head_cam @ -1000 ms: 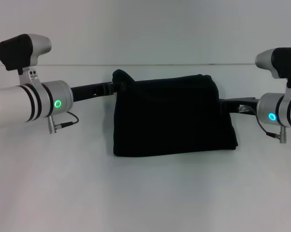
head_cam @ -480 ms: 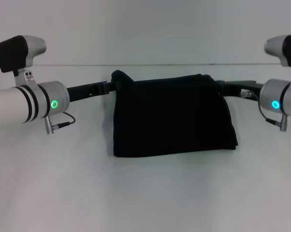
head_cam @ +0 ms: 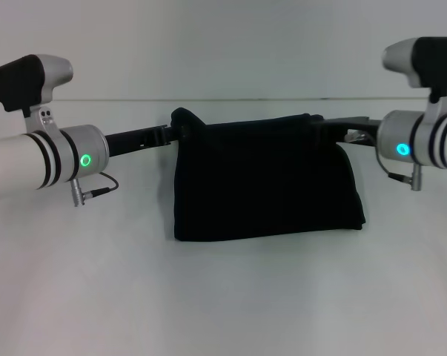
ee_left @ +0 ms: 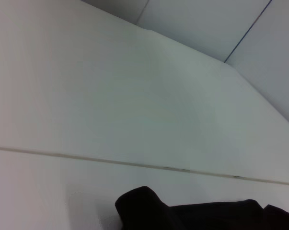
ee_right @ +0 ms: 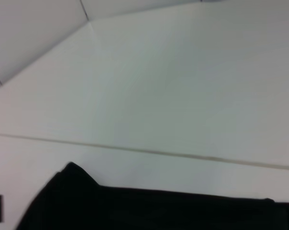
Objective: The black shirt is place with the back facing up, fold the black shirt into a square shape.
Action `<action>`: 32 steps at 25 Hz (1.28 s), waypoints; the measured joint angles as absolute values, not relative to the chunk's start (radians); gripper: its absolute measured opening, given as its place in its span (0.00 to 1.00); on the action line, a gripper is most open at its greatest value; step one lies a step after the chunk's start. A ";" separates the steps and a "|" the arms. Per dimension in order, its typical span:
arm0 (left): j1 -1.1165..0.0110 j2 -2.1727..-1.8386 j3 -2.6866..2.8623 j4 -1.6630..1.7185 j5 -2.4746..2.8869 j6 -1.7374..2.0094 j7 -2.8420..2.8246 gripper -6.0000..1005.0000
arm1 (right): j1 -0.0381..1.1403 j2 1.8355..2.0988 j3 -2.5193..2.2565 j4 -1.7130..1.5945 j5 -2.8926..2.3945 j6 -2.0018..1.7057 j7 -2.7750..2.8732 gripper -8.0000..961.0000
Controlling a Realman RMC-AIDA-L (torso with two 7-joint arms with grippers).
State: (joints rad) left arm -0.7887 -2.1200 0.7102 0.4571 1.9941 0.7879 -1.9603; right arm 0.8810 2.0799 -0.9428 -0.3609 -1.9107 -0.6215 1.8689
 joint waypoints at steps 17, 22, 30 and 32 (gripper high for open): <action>-0.778 -2.122 0.710 0.458 1.994 0.822 -1.962 0.54 | 0.937 2.097 -1.019 -0.224 -1.926 -0.356 1.863 0.04; -0.777 -2.123 0.710 0.458 1.994 0.816 -1.960 0.54 | 0.910 2.099 -1.013 -0.268 -1.916 -0.358 1.838 0.05; -0.780 -2.122 0.710 0.454 1.994 0.800 -1.969 0.55 | 0.844 2.092 -1.010 -0.402 -1.793 -0.511 1.835 0.05; -0.783 -2.122 0.710 0.451 1.994 0.798 -1.999 0.55 | 0.820 2.087 -1.010 -0.441 -1.755 -0.573 1.835 0.05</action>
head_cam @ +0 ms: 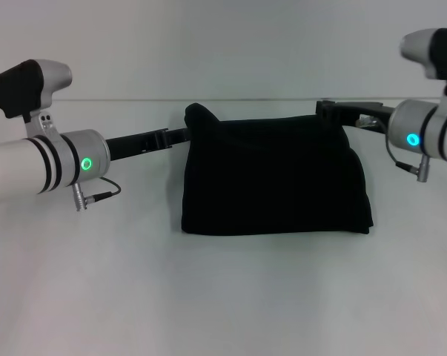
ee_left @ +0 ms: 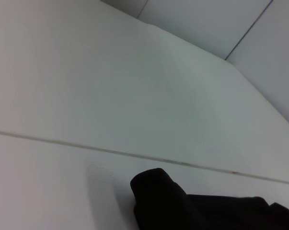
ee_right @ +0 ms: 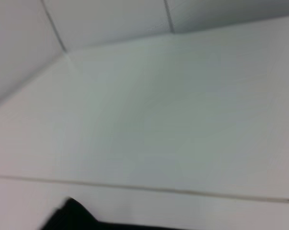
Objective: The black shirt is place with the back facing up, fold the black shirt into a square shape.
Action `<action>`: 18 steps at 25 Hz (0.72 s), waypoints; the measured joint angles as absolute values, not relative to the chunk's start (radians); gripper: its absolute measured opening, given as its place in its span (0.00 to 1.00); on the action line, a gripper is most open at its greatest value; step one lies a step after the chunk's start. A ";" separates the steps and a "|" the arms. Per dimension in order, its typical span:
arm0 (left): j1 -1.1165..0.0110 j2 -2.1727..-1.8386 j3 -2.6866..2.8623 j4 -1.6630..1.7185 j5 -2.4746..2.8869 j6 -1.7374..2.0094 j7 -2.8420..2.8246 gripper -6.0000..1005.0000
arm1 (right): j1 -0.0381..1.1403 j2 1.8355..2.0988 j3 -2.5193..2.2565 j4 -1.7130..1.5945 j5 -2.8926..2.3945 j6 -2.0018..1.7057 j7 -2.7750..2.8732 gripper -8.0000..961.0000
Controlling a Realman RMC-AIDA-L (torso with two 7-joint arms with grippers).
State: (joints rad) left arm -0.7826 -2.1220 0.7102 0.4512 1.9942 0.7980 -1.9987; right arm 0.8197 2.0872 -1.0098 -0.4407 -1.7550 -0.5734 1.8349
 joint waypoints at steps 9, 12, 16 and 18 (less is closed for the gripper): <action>-0.782 -2.119 0.714 0.453 2.000 0.810 -2.038 0.55 | 0.764 2.025 -0.993 -0.482 -1.704 -0.829 1.845 0.32; -0.769 -2.112 0.712 0.474 2.005 0.840 -2.020 0.55 | 0.738 2.012 -0.977 -0.498 -1.705 -0.885 1.846 0.38; -0.716 -2.103 0.709 0.554 1.997 0.930 -1.997 0.55 | 0.690 1.998 -0.964 -0.546 -1.703 -0.962 1.818 0.46; -0.683 -2.103 0.701 0.605 1.975 0.988 -1.972 0.56 | 0.666 2.002 -0.947 -0.574 -1.702 -0.988 1.780 0.50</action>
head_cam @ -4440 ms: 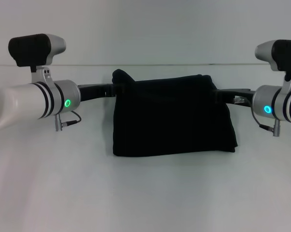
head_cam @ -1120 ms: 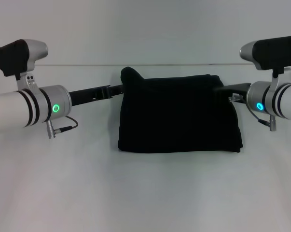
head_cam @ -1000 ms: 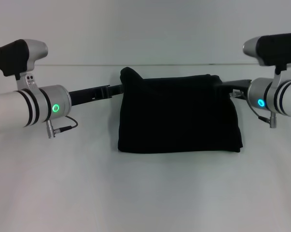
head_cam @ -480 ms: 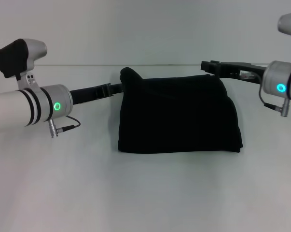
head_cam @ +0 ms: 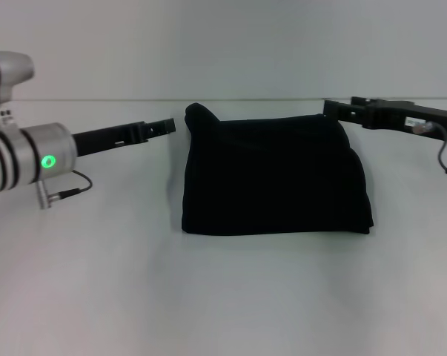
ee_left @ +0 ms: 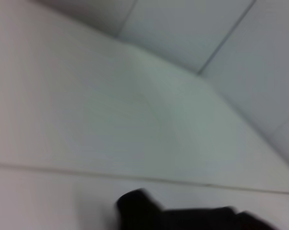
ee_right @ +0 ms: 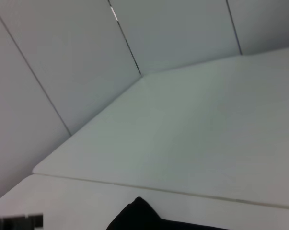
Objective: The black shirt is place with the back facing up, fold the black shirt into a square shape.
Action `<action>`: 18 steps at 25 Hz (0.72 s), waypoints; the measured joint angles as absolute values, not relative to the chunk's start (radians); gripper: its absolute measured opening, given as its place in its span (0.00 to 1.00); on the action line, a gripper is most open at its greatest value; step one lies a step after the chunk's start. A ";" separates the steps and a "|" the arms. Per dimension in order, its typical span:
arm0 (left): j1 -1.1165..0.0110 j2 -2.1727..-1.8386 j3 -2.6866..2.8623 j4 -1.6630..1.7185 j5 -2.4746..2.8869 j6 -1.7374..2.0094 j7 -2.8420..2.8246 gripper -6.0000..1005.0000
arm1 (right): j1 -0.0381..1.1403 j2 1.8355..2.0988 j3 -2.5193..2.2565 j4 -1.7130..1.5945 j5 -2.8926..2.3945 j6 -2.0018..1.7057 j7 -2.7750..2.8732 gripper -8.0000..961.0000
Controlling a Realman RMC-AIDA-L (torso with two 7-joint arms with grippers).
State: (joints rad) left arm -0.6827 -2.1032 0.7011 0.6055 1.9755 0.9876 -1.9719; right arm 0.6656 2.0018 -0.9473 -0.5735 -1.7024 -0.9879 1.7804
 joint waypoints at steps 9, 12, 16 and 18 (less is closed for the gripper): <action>-0.624 -2.112 0.594 0.594 1.787 1.332 -1.537 0.80 | 0.622 2.043 -0.885 -0.592 -1.706 -1.143 1.564 0.90; -0.629 -2.112 0.630 0.577 1.792 1.344 -1.426 0.87 | 0.628 2.044 -0.897 -0.592 -1.739 -1.166 1.544 0.97; -0.642 -2.116 0.691 0.580 1.828 1.327 -1.362 0.93 | 0.648 2.033 -0.901 -0.594 -1.816 -1.170 1.593 0.96; -0.651 -2.117 0.718 0.583 1.852 1.316 -1.355 0.92 | 0.652 2.027 -0.901 -0.595 -1.834 -1.170 1.605 0.96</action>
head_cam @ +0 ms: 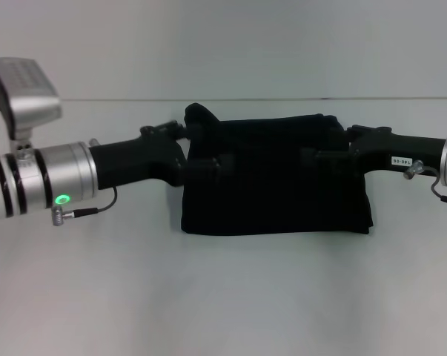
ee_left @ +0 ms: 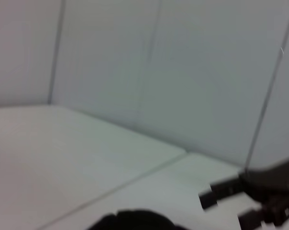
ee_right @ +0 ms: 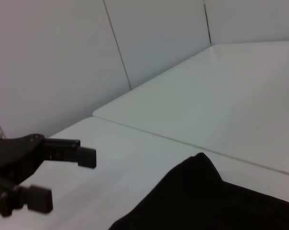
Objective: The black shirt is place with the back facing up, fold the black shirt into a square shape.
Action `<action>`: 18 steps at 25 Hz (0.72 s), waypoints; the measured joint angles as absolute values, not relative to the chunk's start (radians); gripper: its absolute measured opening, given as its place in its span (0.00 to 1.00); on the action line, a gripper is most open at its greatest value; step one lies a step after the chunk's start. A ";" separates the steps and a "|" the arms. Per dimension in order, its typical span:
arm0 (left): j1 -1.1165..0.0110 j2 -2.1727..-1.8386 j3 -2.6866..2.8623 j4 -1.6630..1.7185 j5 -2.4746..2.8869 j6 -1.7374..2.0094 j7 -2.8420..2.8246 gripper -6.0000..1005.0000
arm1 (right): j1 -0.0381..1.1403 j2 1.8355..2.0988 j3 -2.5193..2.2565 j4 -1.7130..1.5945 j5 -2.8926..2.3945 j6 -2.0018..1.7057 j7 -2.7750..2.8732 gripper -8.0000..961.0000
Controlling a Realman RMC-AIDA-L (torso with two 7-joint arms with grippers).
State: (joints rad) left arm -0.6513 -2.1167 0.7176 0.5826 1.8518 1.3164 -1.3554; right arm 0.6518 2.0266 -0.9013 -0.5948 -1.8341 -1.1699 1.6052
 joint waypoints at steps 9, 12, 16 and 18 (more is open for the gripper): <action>-0.703 -2.122 0.877 0.585 1.916 1.165 -1.369 0.91 | 0.652 2.007 -0.902 -0.609 -1.855 -1.188 1.609 0.95; -0.710 -2.123 0.880 0.585 1.916 1.168 -1.373 0.91 | 0.647 2.007 -0.902 -0.609 -1.856 -1.190 1.609 0.95; -0.712 -2.124 0.886 0.585 1.916 1.175 -1.391 0.91 | 0.643 2.005 -0.902 -0.608 -1.857 -1.187 1.609 0.95; -0.713 -2.125 0.889 0.583 1.916 1.174 -1.397 0.91 | 0.643 2.003 -0.902 -0.606 -1.858 -1.188 1.609 0.95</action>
